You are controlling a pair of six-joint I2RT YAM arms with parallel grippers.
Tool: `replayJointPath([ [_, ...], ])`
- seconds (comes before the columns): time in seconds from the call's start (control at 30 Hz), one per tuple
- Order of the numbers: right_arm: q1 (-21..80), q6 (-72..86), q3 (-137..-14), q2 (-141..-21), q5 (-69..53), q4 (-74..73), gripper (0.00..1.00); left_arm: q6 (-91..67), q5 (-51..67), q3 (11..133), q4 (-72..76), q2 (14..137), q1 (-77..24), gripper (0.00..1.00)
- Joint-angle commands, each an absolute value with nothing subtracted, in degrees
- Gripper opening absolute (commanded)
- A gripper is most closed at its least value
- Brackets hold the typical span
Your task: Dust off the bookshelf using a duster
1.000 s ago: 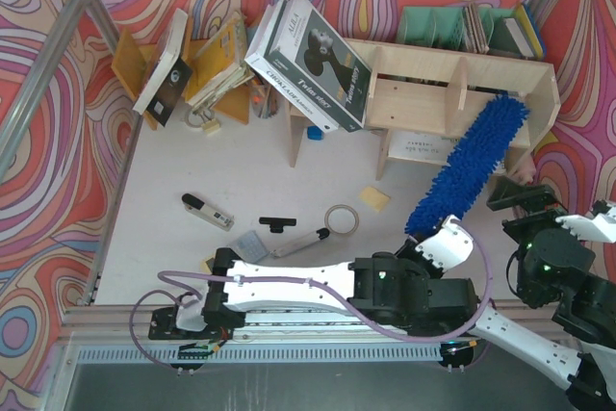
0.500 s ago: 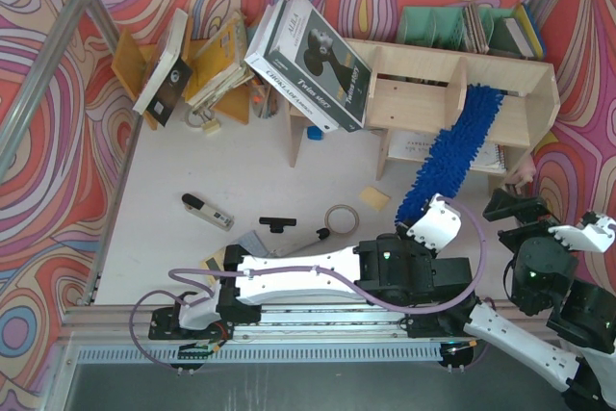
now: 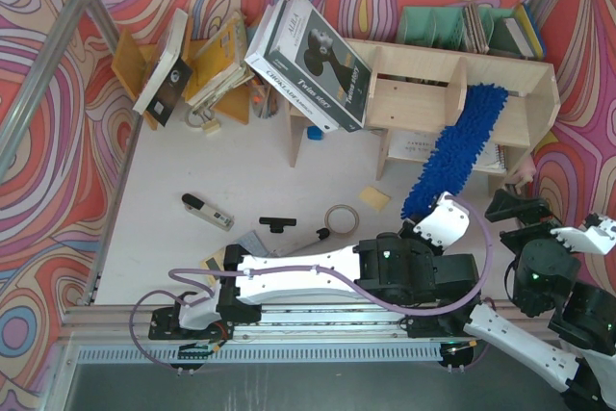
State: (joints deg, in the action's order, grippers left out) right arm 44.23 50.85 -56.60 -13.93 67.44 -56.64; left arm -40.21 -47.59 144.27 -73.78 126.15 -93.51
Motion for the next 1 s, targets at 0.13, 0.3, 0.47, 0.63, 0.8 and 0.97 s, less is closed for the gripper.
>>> replayJointPath([
  [0.13, 44.3, 51.2, -55.9, -12.6, 68.6, -57.0, 0.99, -32.4, -60.6, 136.6, -60.3, 120.9, -95.5, 0.0],
  [0.3, 44.3, 50.8, -55.8, -12.7, 68.6, -56.7, 0.99, -35.8, -63.7, 135.1, -62.4, 119.7, -95.5, 0.0],
  [0.47, 44.3, 50.7, -55.7, -12.8, 68.6, -56.7, 0.99, -33.2, -65.4, 132.8, -58.8, 118.4, -96.4, 0.0],
  [0.63, 44.3, 50.7, -55.7, -12.4, 68.6, -56.6, 0.99, -31.3, -67.0, 132.0, -55.8, 117.9, -97.3, 0.0],
  [0.8, 44.2, 50.7, -55.6, -12.4, 68.6, -56.6, 0.99, -28.8, -67.2, 130.6, -52.5, 117.3, -97.7, 0.0],
  [0.97, 44.3, 50.6, -55.6, -12.5, 68.6, -56.6, 0.99, -20.9, -69.8, 129.6, -44.1, 116.7, -99.8, 0.0],
])
